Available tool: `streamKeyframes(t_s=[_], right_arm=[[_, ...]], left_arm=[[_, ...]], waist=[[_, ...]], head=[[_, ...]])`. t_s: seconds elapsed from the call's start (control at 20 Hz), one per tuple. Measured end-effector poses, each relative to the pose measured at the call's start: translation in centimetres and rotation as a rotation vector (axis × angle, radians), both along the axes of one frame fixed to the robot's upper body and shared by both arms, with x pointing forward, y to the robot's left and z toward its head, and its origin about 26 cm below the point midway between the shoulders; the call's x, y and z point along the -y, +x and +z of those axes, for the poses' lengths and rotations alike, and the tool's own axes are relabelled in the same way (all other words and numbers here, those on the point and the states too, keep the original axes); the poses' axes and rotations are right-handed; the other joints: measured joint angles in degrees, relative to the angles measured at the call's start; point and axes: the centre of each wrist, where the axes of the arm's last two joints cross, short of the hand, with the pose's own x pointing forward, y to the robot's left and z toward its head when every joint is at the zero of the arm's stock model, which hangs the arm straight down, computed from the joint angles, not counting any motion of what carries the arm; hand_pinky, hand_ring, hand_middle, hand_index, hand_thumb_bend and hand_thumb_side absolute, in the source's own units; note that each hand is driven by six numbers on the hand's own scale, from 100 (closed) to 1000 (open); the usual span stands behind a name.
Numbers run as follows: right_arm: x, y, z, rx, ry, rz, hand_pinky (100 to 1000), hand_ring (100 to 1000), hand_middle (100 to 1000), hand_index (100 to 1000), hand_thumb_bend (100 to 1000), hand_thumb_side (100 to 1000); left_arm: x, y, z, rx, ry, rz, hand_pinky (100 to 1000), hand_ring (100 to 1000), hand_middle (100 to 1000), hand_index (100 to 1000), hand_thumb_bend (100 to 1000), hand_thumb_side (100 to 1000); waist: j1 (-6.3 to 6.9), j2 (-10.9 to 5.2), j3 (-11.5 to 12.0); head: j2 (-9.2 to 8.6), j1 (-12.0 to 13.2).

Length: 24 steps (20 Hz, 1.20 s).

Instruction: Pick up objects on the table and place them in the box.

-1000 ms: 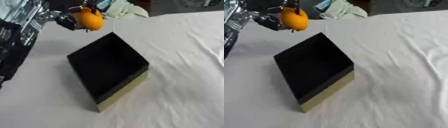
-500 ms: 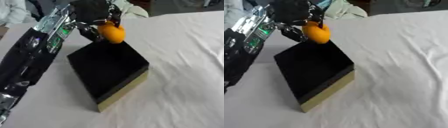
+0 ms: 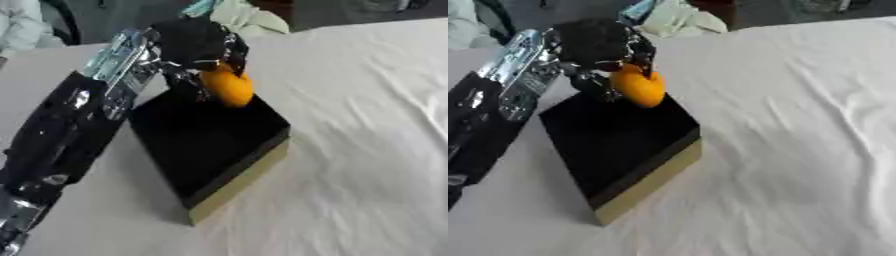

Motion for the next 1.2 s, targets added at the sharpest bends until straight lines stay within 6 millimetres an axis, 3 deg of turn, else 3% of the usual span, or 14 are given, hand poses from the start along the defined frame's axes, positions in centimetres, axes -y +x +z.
streamKeyframes(t_s=[0.4,0.45,0.55,0.7,1.1,1.2], right_arm=[[0.0,-0.1,0.0,-0.002,0.0,-0.001,684,563,587,820,100,844],[0.0,-0.1,0.0,-0.003,-0.001,0.0,684,563,587,820,100,841],[0.0,-0.1,0.0,-0.003,-0.001,0.0,684,564,587,820,100,841],[0.0,-0.1,0.0,-0.003,0.0,-0.001,684,563,587,820,100,841],[0.0,-0.1,0.0,-0.004,0.0,-0.002,684,563,586,820,100,840],[0.0,-0.1,0.0,-0.004,0.001,-0.002,684,563,586,820,100,840]], left_arm=[[-0.1,-0.3,-1.8,-0.058,0.029,0.015,140,486,541,604,288,100],[-0.1,-0.4,-2.1,-0.067,0.038,0.018,157,495,550,614,348,129],[-0.2,-0.4,-2.4,-0.081,0.053,0.023,198,513,568,635,411,291],[-0.3,-0.5,-2.7,-0.096,0.075,0.033,431,632,661,731,546,546],[-0.8,-0.4,-3.5,-0.109,0.125,0.092,609,794,817,878,714,637],[-0.9,-0.4,-3.4,-0.102,0.127,0.106,608,794,814,875,700,619]], waist=[[0.23,-0.23,0.7],[0.23,-0.25,0.7],[0.23,-0.26,0.8],[0.23,-0.26,0.8],[0.11,-0.27,0.8],[0.11,-0.27,0.8]], head=[[0.36,-0.2],[0.39,-0.3],[0.51,-0.3],[0.54,-0.3],[0.54,-0.3],[0.54,-0.3]])
